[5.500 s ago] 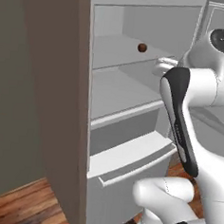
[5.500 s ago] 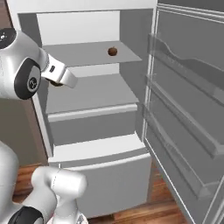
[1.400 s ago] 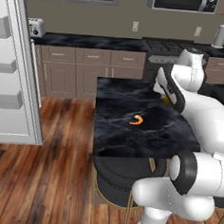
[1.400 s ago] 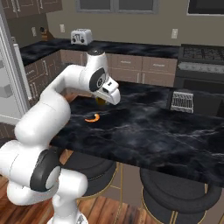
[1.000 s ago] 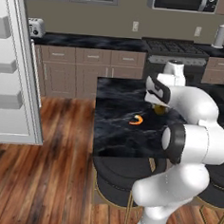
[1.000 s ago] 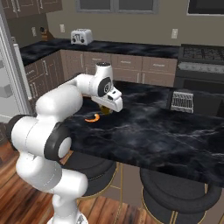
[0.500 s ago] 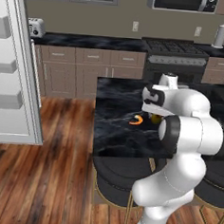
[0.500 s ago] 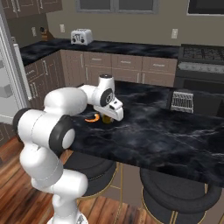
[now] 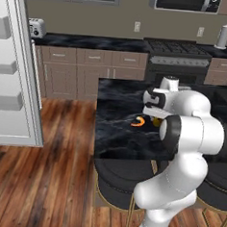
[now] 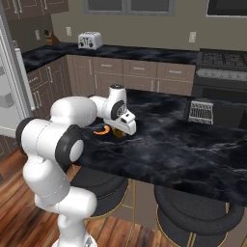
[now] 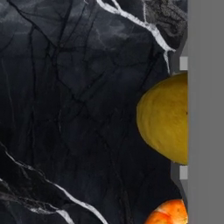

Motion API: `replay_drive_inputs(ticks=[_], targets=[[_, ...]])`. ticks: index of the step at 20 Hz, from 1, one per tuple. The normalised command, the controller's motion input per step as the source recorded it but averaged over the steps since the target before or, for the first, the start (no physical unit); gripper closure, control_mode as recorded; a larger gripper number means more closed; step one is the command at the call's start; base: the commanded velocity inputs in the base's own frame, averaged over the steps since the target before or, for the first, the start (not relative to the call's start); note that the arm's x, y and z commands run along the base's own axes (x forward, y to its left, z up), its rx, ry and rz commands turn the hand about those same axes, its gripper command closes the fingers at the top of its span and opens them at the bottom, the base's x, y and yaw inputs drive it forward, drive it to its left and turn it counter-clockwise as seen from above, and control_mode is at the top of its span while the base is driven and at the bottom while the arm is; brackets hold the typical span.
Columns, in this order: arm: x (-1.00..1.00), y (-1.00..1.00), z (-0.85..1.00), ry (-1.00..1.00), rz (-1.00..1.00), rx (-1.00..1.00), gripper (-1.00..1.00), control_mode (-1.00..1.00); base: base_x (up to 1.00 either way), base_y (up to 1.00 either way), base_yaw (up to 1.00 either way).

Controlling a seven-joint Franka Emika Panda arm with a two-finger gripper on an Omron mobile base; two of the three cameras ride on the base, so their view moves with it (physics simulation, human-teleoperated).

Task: Open the fridge, remove the apple, lemon, and shrimp, and place them on any counter.

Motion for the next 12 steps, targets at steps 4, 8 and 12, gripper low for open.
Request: replay_drive_inputs(ticks=[4,8,12], targets=[[0.11,0.0,-0.34,0.01,0.0,0.0,1.0,-1.0,0.0,0.0,0.0],[0.0,0.0,-0.18,0.02,0.0,0.0,-1.0,-1.0,0.0,0.0,0.0],[0.0,0.0,0.0,0.0,0.01,0.0,-1.0,-1.0,0.0,0.0,0.0]])
